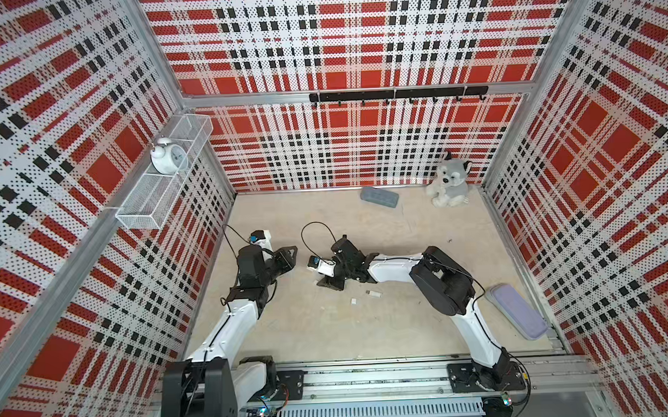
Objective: Close the usb drive cover
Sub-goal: Adjust the cover at the center of the board.
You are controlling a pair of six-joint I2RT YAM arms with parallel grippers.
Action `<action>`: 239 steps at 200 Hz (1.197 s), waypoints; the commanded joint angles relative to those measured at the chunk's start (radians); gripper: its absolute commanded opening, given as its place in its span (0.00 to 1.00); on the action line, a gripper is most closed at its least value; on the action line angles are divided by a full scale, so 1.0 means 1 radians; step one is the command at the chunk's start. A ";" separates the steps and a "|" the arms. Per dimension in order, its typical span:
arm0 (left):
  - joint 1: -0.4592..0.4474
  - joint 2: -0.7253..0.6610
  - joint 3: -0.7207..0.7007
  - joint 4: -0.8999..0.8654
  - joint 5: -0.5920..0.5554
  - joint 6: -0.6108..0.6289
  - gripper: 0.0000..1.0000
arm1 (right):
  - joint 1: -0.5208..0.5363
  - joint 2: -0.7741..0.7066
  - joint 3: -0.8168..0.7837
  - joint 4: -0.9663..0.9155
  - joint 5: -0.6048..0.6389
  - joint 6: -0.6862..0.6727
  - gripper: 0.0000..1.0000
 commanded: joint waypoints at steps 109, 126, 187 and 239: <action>0.051 -0.042 -0.059 -0.002 -0.043 -0.052 0.36 | 0.042 -0.024 -0.131 -0.008 -0.063 0.081 0.44; 0.050 -0.046 -0.060 0.000 -0.037 -0.052 0.36 | 0.043 -0.049 -0.171 0.004 -0.041 0.090 0.45; 0.052 -0.073 -0.066 0.002 -0.033 -0.057 0.36 | 0.068 -0.063 -0.181 -0.012 -0.108 0.063 0.43; 0.055 -0.086 -0.069 -0.003 -0.041 -0.055 0.37 | 0.074 -0.095 -0.188 -0.003 -0.034 0.059 0.42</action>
